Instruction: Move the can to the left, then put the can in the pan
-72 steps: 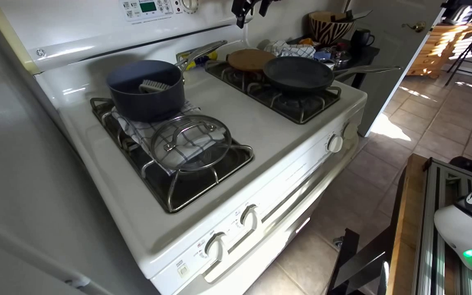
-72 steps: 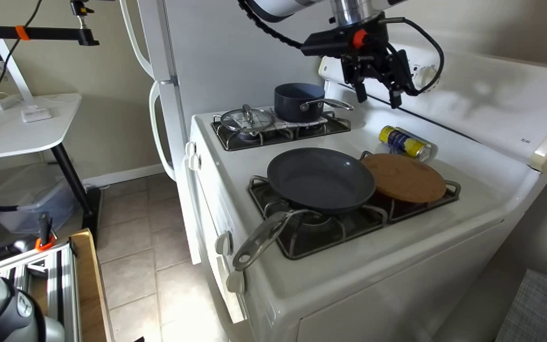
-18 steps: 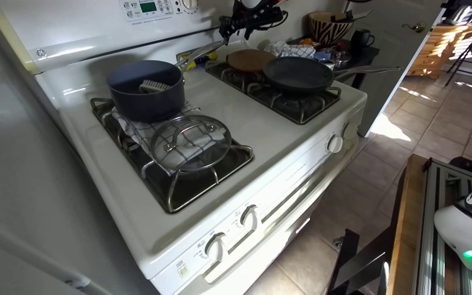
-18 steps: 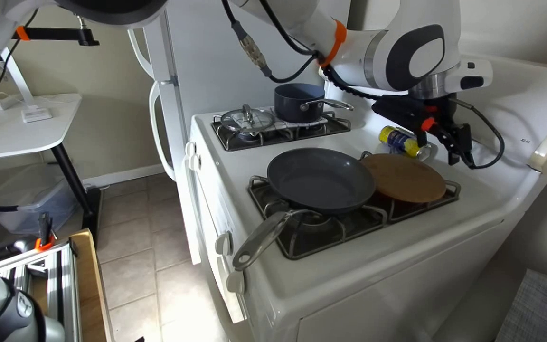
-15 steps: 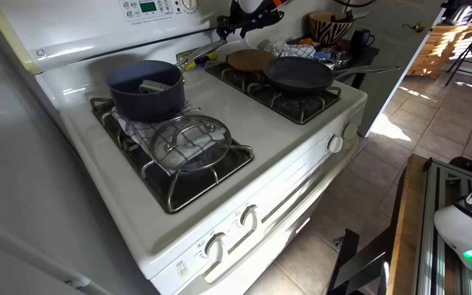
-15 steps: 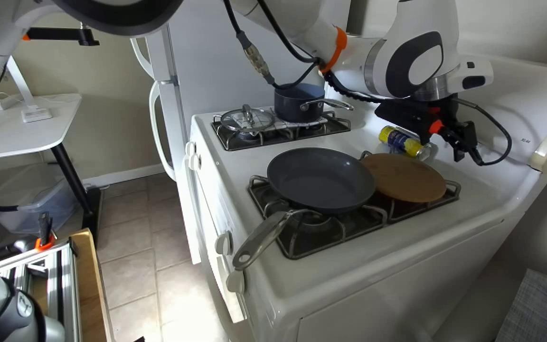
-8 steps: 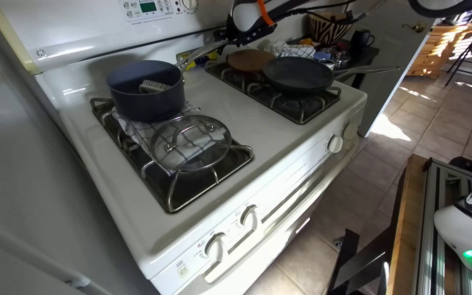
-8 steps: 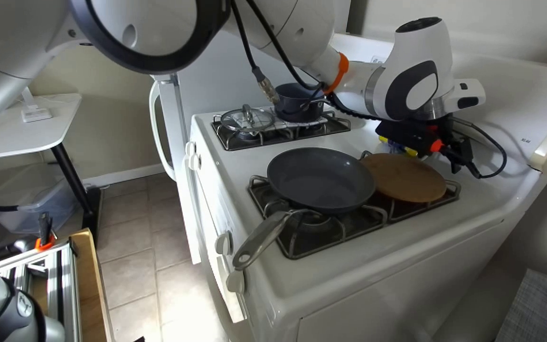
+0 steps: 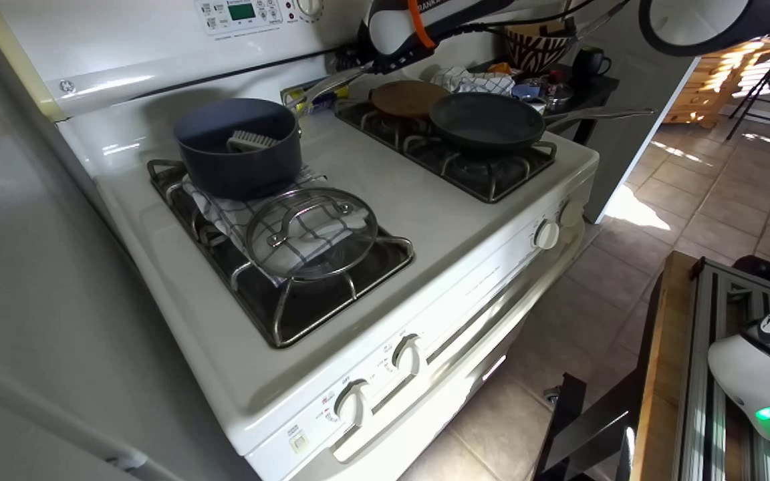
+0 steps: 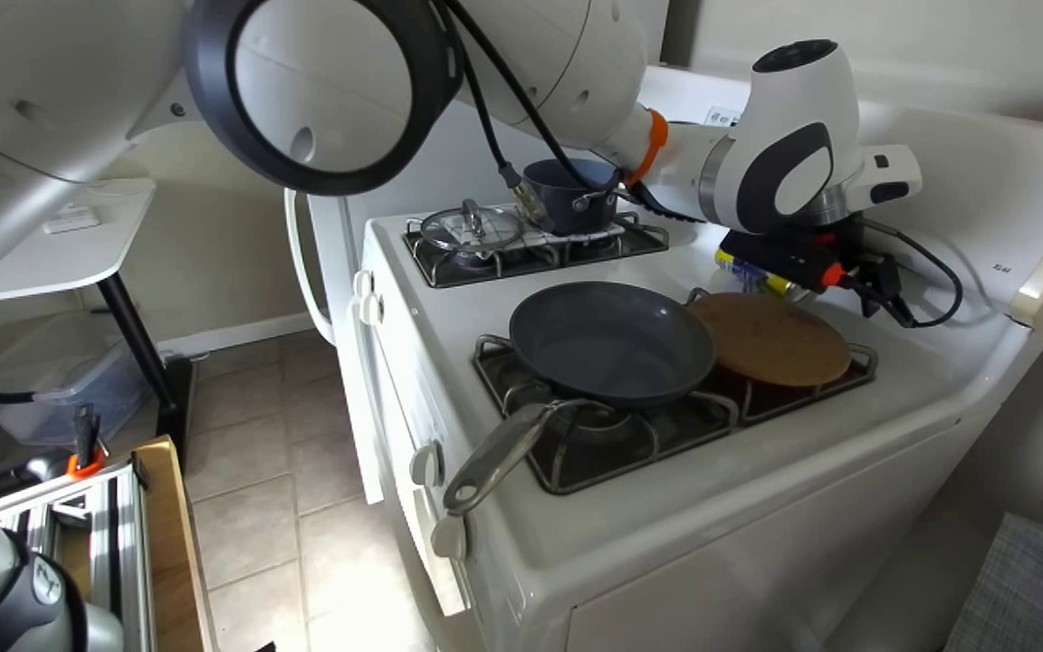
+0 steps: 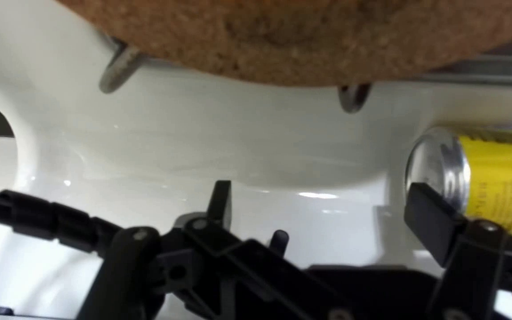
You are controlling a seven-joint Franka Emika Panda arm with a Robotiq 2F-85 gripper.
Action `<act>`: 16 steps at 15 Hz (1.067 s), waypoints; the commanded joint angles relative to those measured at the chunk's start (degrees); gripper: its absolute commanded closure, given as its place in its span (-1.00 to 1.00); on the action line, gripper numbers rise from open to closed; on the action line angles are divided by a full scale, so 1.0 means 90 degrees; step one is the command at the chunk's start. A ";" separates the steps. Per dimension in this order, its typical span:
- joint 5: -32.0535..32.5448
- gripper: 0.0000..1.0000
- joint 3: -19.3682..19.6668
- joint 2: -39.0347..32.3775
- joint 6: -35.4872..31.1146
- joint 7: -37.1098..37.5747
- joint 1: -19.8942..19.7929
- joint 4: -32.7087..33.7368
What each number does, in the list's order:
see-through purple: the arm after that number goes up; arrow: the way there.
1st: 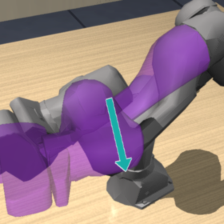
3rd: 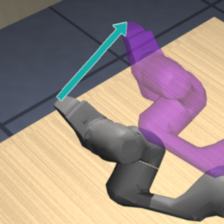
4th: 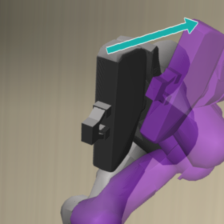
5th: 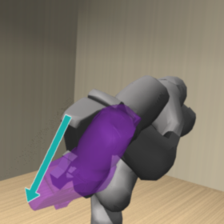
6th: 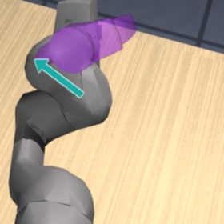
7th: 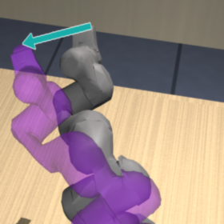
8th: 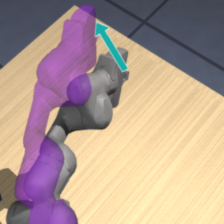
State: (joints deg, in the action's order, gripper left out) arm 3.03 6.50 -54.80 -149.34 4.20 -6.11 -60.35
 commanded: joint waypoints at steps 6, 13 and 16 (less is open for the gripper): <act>-0.0165 -1.00 -0.0413 -0.0552 0.0259 -0.0201 -0.0020 0.0875; -0.0178 -1.00 -0.0545 -0.0648 0.0374 -0.0291 0.0024 0.1101; -0.0186 -1.00 -0.0598 -0.0666 0.0379 -0.0313 0.0049 0.1139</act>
State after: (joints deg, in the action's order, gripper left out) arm 3.01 2.15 -59.03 -148.10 2.90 -5.65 -53.66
